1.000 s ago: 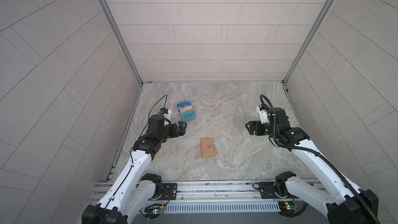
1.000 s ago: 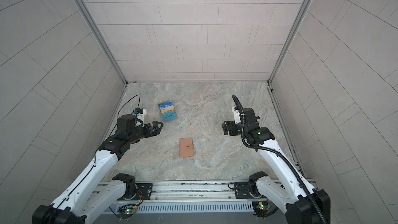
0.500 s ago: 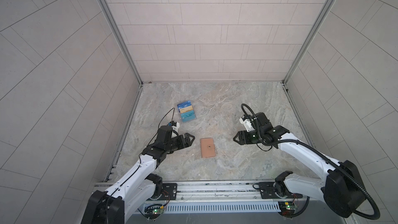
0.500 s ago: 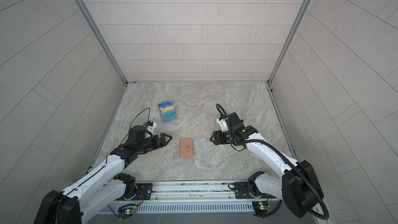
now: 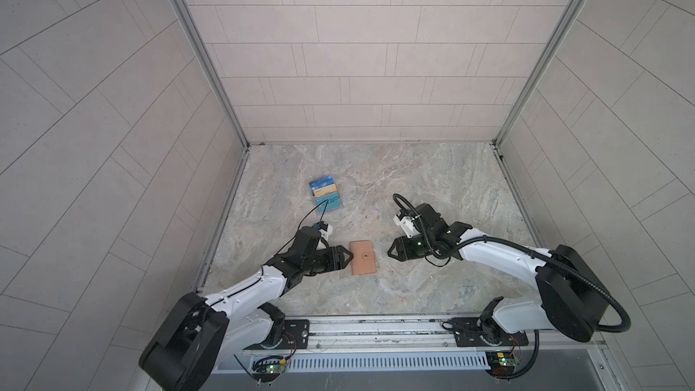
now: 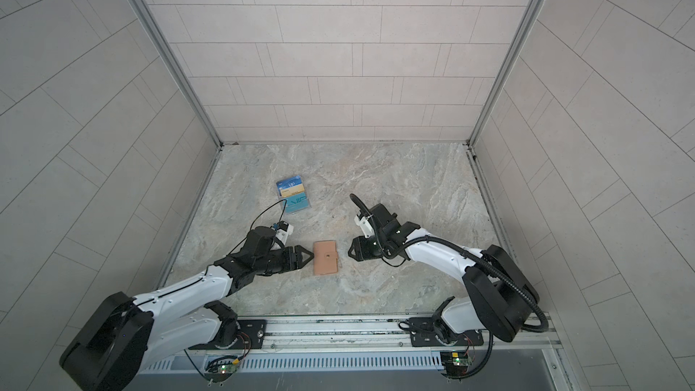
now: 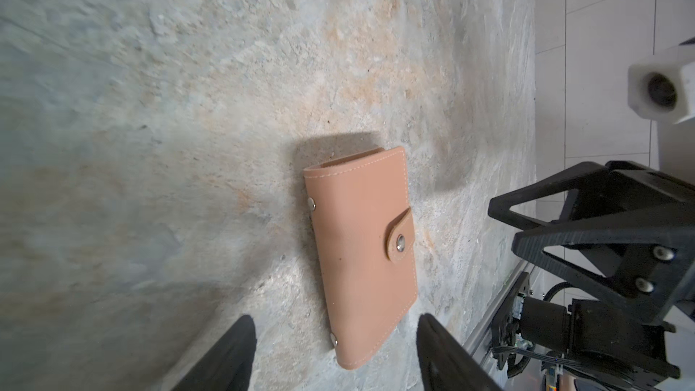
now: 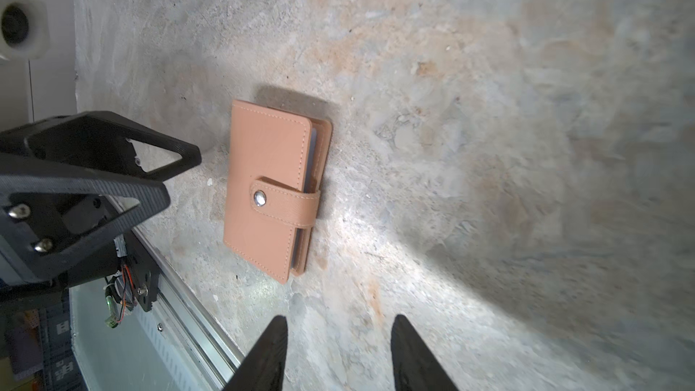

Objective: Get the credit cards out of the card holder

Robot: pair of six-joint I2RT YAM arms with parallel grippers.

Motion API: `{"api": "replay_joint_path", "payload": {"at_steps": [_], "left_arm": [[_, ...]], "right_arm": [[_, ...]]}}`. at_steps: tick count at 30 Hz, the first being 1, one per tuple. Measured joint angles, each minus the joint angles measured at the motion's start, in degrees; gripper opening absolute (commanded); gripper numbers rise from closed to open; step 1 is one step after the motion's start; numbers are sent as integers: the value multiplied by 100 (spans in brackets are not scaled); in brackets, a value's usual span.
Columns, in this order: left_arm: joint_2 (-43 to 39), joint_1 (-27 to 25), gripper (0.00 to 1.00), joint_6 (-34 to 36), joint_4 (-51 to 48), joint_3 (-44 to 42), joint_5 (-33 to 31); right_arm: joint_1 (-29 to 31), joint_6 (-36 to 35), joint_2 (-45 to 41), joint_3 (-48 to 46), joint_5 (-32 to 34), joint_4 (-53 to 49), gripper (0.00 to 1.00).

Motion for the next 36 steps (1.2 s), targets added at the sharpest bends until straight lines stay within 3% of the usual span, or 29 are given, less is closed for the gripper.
{"api": "replay_joint_path", "payload": {"at_steps": [9, 13, 20, 36], "left_arm": [[450, -17, 58, -367, 1108, -354, 398], [647, -17, 59, -472, 1526, -470, 535], [1005, -17, 57, -675, 2302, -623, 643], [2026, -55, 48, -1180, 4107, -914, 1067]], "right_arm": [[404, 326, 640, 7, 50, 688, 38], [595, 420, 846, 26, 92, 898, 38], [796, 592, 1075, 48, 282, 1154, 26], [811, 866, 1360, 48, 426, 1622, 24]]}}
